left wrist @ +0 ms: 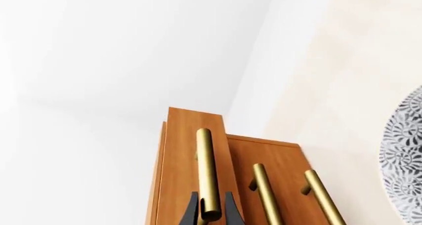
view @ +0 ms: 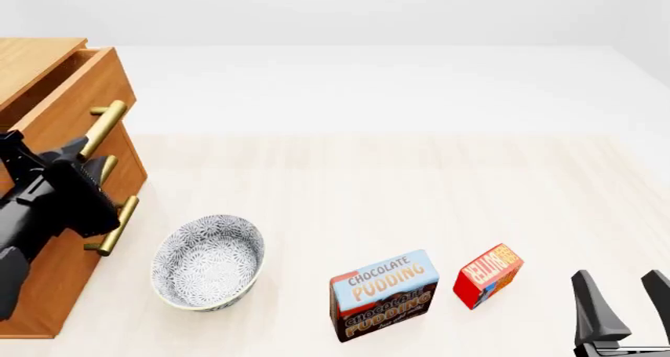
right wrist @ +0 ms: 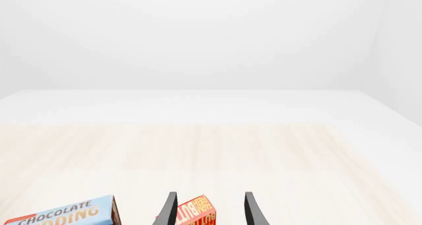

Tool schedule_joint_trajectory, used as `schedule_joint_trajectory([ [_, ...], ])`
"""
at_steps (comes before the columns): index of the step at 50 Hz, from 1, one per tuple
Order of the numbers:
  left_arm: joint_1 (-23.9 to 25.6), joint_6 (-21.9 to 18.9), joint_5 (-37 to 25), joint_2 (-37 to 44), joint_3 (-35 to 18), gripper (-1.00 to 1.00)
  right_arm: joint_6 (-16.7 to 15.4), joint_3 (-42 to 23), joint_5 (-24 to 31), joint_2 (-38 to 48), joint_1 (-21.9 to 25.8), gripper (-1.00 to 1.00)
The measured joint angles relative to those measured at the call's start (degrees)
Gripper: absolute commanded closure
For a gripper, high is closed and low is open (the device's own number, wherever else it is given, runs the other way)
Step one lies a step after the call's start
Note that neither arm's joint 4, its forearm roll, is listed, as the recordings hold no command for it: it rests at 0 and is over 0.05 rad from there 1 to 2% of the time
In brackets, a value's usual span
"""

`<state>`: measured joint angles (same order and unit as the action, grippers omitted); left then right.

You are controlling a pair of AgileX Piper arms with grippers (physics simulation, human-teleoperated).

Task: Put the butter at the back in the top drawer of the cabinet and close it.

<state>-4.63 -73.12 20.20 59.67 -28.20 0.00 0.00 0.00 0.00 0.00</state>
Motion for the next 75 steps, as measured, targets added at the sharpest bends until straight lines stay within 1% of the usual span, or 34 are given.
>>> schedule_joint_trajectory([
  [24,3.5,0.3,1.8,1.3,-0.2,1.00,0.0,0.0,0.0,0.0,0.0,-1.00],
  [52,10.2,1.1,4.0,4.4,-1.5,1.00,0.0,0.0,0.0,0.0,0.0,-1.00],
  [75,15.0,3.1,0.7,3.4,-2.4,1.00,0.0,0.0,0.0,0.0,0.0,-1.00],
])
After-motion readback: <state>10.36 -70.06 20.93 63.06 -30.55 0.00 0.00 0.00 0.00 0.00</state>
